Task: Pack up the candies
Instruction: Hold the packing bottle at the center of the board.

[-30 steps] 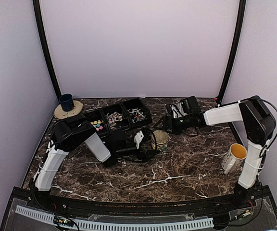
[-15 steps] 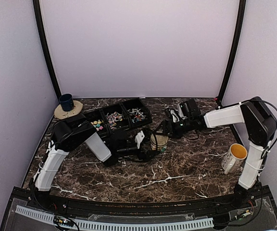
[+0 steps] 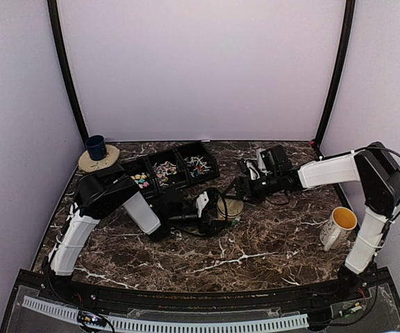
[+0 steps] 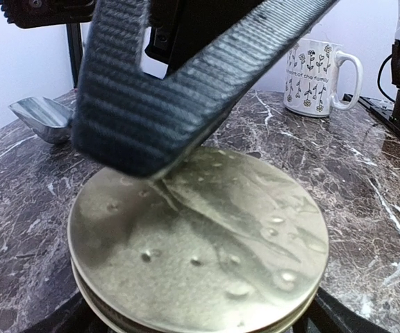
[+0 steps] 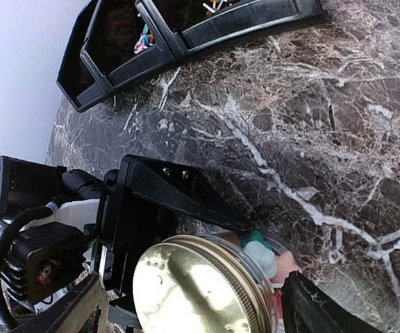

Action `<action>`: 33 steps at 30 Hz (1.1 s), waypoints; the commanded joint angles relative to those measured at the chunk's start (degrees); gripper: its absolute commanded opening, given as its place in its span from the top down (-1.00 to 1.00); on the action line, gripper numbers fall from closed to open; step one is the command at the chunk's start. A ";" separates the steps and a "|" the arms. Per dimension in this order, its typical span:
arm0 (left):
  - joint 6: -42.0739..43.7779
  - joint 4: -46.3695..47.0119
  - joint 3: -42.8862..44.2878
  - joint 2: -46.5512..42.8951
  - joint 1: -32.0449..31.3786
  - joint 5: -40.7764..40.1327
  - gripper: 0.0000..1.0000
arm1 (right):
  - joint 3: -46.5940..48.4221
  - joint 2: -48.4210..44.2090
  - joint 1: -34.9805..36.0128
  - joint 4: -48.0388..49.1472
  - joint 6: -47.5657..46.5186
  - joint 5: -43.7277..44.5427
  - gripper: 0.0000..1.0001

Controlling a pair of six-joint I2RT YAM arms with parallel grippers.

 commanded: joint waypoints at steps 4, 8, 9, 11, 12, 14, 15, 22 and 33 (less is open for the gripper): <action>3.47 -7.47 -2.44 3.53 -1.27 4.11 -0.89 | -1.15 -2.31 1.14 0.03 0.19 -0.74 -0.72; 3.78 -8.43 -1.98 3.78 -1.38 4.55 -0.90 | -1.62 -2.30 1.68 0.24 0.35 -0.69 -0.72; 3.85 -8.48 -2.06 3.72 -1.37 4.34 -0.90 | -1.71 -2.33 1.76 0.31 0.43 -0.56 -0.72; 4.05 -8.57 -1.94 3.85 -1.36 4.21 -0.90 | -1.84 -2.56 1.89 0.22 0.45 -0.33 -0.72; 4.06 -8.79 -1.77 4.07 -1.36 4.31 -0.90 | -1.85 -2.55 1.83 0.32 0.49 -0.44 -0.72; 4.06 -9.15 -1.47 4.28 -1.43 4.66 -0.90 | -1.75 -2.53 2.02 0.22 0.47 -0.69 -0.72; 4.08 -9.14 -1.42 4.32 -1.39 4.69 -0.90 | -1.77 -2.59 2.07 0.10 0.45 -0.59 -0.72; 4.43 -9.18 -1.37 4.86 -1.41 5.44 -0.77 | -0.36 -5.47 2.12 -5.98 -5.75 4.57 -0.74; 5.10 -7.73 -2.14 5.01 -1.36 10.46 -0.80 | -1.98 -17.12 2.18 -13.21 -24.24 15.34 -0.95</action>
